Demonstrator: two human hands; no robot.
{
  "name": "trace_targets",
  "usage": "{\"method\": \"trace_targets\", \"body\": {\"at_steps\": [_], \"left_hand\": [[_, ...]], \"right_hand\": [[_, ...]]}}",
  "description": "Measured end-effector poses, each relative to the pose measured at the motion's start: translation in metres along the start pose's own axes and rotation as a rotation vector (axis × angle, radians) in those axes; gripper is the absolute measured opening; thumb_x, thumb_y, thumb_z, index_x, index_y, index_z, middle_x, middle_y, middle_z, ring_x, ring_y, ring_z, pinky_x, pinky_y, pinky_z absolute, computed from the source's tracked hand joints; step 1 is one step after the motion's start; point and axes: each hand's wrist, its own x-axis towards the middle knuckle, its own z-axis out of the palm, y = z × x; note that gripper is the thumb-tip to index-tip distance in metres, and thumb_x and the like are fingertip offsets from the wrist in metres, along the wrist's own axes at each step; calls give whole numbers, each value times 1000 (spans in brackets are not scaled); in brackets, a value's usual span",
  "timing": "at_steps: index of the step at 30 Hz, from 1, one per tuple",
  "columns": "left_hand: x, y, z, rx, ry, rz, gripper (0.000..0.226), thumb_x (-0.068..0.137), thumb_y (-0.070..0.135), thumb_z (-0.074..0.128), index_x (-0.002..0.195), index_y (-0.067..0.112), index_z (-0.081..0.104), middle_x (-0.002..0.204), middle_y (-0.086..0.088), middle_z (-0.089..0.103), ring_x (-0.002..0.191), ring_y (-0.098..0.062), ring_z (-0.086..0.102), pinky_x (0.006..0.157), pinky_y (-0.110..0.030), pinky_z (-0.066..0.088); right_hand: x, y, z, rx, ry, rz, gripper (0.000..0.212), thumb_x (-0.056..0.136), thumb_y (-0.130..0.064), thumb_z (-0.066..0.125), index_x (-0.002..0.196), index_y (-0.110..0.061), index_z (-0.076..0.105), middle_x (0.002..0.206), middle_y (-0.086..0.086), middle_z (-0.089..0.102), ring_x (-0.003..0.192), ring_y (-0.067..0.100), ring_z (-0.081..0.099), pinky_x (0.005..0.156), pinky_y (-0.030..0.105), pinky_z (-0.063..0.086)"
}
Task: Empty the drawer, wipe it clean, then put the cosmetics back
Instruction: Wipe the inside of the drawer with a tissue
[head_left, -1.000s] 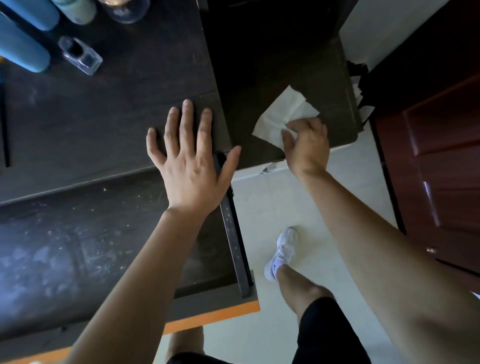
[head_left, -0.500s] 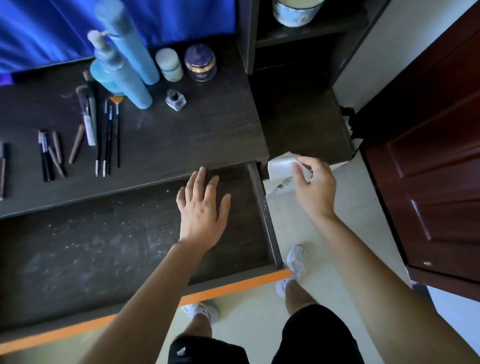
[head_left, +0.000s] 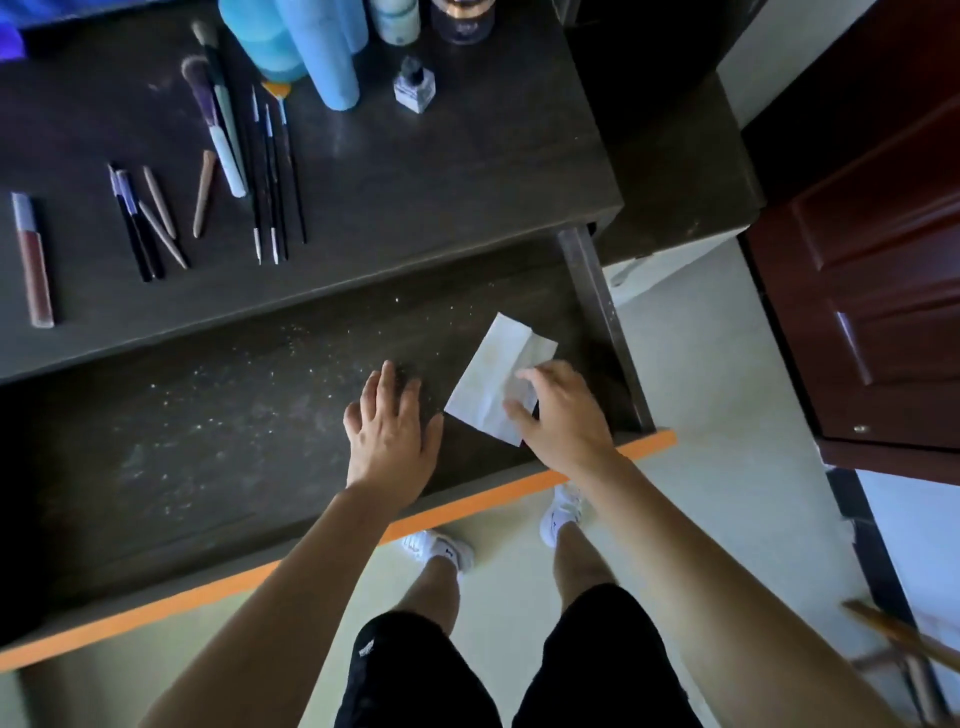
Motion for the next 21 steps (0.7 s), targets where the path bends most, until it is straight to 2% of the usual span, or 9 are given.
{"method": "trace_targets", "body": {"at_steps": [2,4,6,9,12,15,17,19,21], "left_hand": [[-1,-5,6,2,-16,-8,53,97,43,45,142,15,43,158,-14,23,144,-33,20,111,-53,22],[-2,-11,12,14,-5,-1,54,96,45,41,142,15,43,157,-15,25,143,-33,23,111,-53,23],[-6,-18,18,33,12,19,57,94,45,40,142,15,43,156,-15,27,142,-34,27,110,-53,25],[-8,-22,24,33,41,34,57,93,44,43,143,16,42,156,-14,27,142,-34,26,112,-53,22],[-7,-19,25,0,65,9,56,93,43,45,142,16,42,157,-13,26,143,-32,24,114,-52,19],[-7,-19,26,-17,76,2,54,94,41,49,142,16,43,157,-13,26,144,-32,24,114,-52,19],[-8,-20,27,-20,80,4,54,94,41,48,142,17,43,157,-12,26,143,-32,25,114,-52,19],[-9,-21,28,-20,80,5,55,93,42,46,141,17,44,157,-12,26,143,-31,25,113,-52,20],[-9,-20,28,-23,82,8,54,93,42,45,141,17,44,157,-12,26,143,-31,25,113,-52,20]], "right_hand": [[1,-3,12,-60,46,-58,43,93,-39,60,127,-15,58,130,10,53,118,29,51,93,46,50],[10,-8,22,-109,51,-118,50,94,-39,58,136,-14,53,142,14,45,131,32,43,102,49,46],[25,-10,35,-171,-23,-148,63,97,-41,53,151,-14,35,158,20,24,147,36,22,118,48,28],[60,-8,40,-274,-14,-155,72,101,-50,37,159,-17,11,163,22,-1,151,38,-1,123,49,8],[104,-12,30,-313,30,-43,73,100,-58,23,159,-22,-1,163,22,-11,151,37,-8,123,49,1],[133,-29,25,-281,20,139,72,100,-57,20,158,-22,-4,162,21,-14,151,37,-10,123,50,1],[124,-38,31,-318,12,-17,70,101,-54,24,159,-22,3,163,23,-10,151,40,-6,123,50,4],[97,-37,38,-380,-56,-337,67,101,-53,25,159,-23,11,163,24,-4,151,40,-3,123,49,6],[67,-24,42,-416,-136,-466,67,100,-55,26,159,-25,10,164,22,-4,152,37,-5,124,46,3]]}}
